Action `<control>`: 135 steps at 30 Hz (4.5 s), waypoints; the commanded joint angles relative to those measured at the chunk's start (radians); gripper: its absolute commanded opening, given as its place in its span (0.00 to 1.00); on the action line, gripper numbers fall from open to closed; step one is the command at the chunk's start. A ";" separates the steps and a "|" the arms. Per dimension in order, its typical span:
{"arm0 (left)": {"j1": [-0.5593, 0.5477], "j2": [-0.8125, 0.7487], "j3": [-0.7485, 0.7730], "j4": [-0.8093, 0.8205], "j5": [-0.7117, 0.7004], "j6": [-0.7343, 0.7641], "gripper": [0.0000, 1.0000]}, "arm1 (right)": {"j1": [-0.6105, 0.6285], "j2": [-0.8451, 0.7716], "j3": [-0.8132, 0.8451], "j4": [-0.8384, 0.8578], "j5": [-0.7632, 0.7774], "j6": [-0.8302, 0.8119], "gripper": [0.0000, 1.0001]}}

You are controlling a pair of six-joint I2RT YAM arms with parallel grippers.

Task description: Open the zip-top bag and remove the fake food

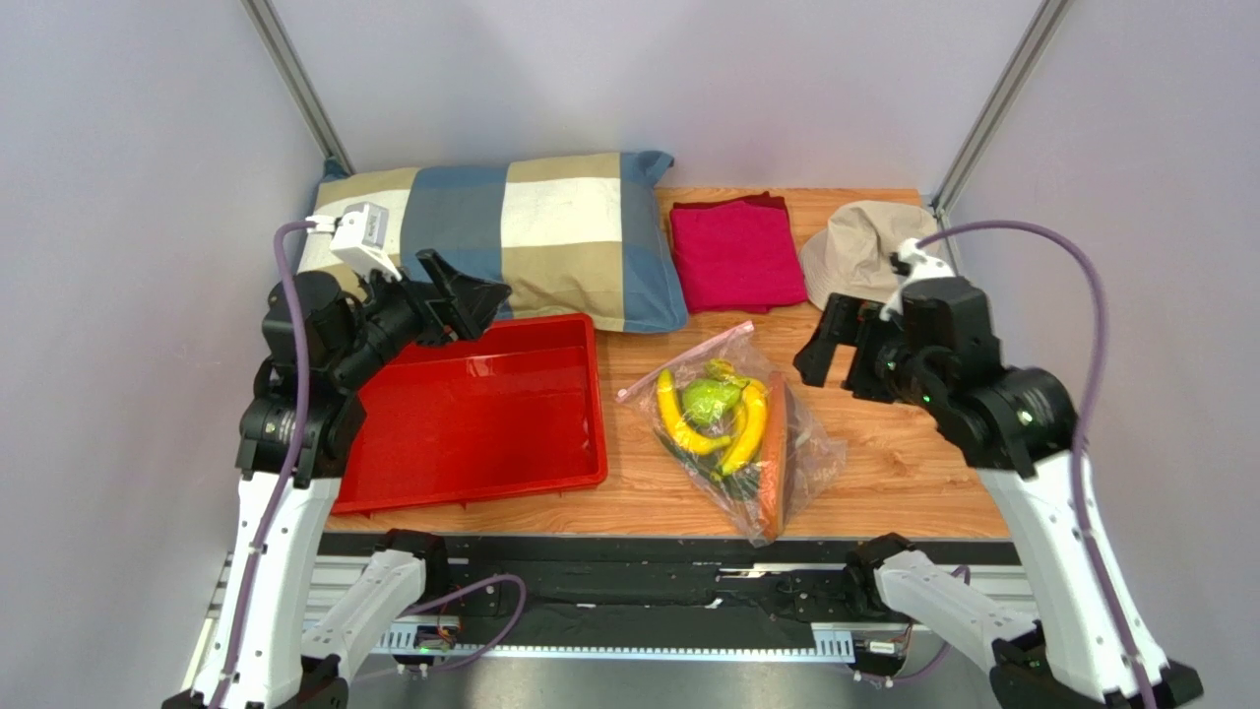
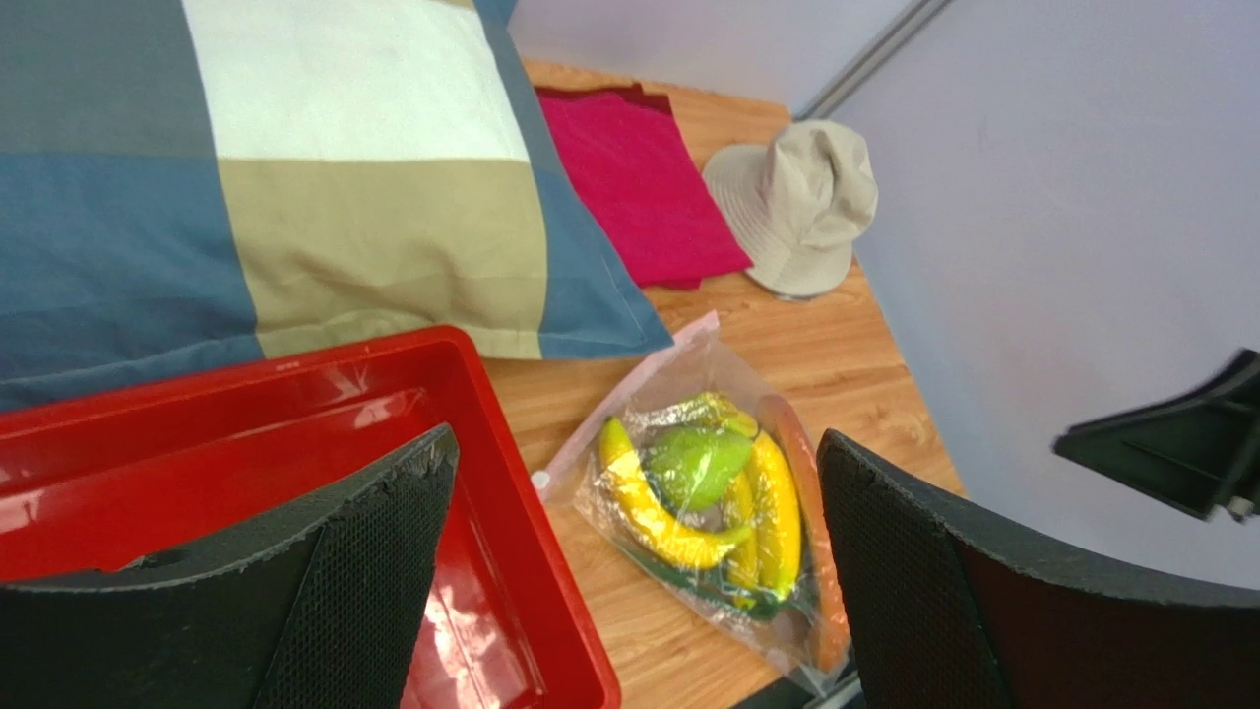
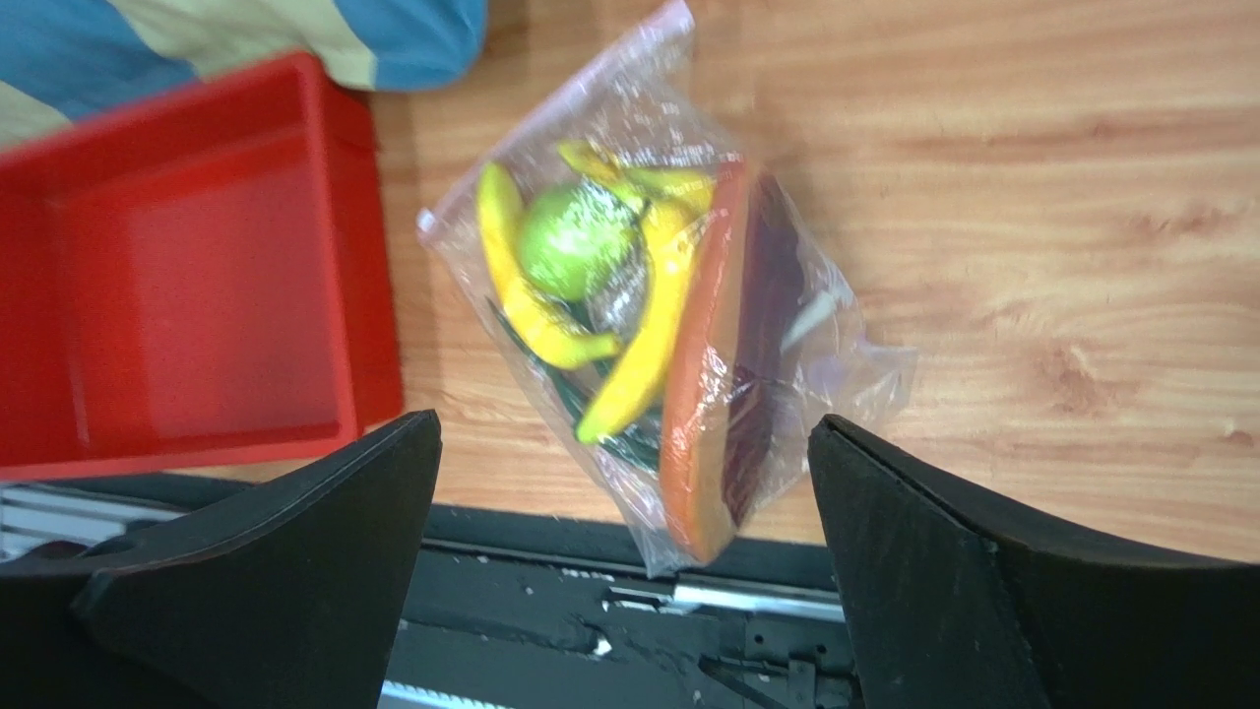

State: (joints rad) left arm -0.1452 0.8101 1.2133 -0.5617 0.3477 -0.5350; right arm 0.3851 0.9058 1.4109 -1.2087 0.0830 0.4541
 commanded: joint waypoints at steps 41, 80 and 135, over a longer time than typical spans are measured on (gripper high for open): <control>0.002 -0.127 -0.225 -0.403 0.289 -0.092 0.82 | 0.563 0.943 -0.274 0.742 0.500 -0.246 0.61; -0.488 0.317 -0.072 0.290 0.498 0.596 0.87 | -0.011 0.124 -0.388 0.353 -1.149 -0.376 0.00; -0.640 0.422 -0.037 0.503 0.504 0.165 0.45 | 0.020 0.090 -0.374 0.696 -0.986 -0.112 0.00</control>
State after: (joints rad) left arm -0.7795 1.2514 1.0916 -0.1284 0.8444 -0.3119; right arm 0.4034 1.0161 1.0409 -0.5655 -0.8715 0.3050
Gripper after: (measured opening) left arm 0.397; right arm 0.008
